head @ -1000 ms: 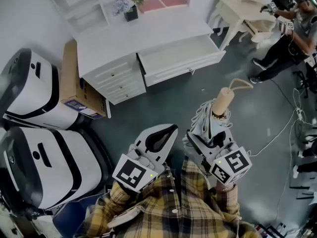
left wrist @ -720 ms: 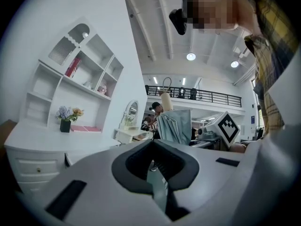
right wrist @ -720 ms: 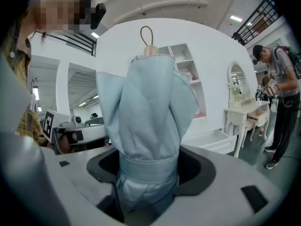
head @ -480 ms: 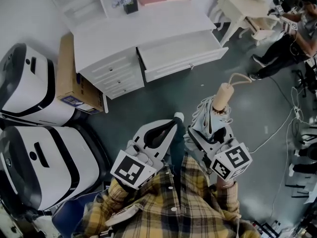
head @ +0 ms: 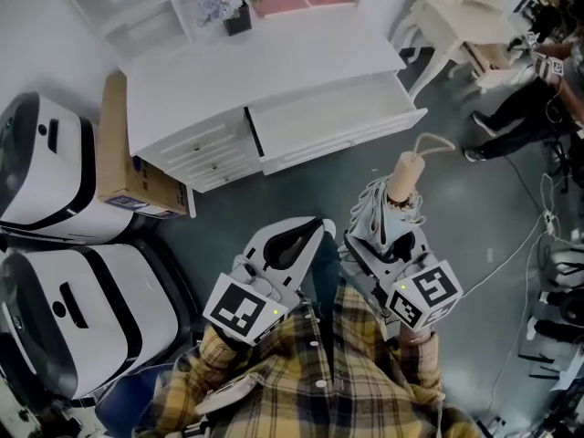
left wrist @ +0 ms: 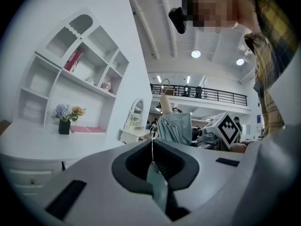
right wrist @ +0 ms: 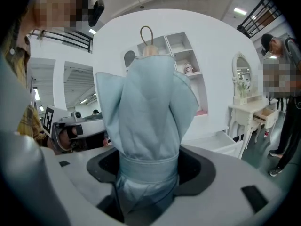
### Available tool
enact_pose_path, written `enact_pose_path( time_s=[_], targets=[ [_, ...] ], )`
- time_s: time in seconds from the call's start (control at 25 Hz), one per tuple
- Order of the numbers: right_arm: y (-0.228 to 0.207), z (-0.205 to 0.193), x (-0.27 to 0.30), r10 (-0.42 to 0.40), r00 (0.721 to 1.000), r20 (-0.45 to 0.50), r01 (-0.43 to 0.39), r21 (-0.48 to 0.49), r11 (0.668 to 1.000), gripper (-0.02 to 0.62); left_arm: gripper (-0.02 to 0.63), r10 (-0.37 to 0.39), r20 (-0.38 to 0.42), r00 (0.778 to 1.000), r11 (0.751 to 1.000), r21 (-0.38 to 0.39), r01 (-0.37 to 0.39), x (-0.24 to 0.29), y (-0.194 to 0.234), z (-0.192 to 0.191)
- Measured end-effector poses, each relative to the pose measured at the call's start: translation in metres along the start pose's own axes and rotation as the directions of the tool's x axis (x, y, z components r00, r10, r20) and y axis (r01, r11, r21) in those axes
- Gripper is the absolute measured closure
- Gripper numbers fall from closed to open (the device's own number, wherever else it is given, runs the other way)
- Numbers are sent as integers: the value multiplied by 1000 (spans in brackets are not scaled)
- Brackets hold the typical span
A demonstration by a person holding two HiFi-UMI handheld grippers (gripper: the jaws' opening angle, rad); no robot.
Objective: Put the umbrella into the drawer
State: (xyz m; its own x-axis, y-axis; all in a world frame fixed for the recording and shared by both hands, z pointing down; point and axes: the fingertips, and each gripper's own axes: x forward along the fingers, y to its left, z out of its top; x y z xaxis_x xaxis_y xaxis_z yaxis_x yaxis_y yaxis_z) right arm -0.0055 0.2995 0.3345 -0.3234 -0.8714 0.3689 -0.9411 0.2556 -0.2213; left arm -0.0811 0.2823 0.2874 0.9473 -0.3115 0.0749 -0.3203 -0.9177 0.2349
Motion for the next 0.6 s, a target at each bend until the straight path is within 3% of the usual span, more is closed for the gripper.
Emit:
enact_pose_path(
  time_s=[0.24,0.6],
  targets=[
    [-56,36,35,55,998,-24,-56,-23,998,278,584,53,16,998,999,0,-53,61,35,23],
    [-133,77,72,144,989,-39,-147,-85,986,278,584,187,57,981,981,36,-189,129,79,52]
  ],
)
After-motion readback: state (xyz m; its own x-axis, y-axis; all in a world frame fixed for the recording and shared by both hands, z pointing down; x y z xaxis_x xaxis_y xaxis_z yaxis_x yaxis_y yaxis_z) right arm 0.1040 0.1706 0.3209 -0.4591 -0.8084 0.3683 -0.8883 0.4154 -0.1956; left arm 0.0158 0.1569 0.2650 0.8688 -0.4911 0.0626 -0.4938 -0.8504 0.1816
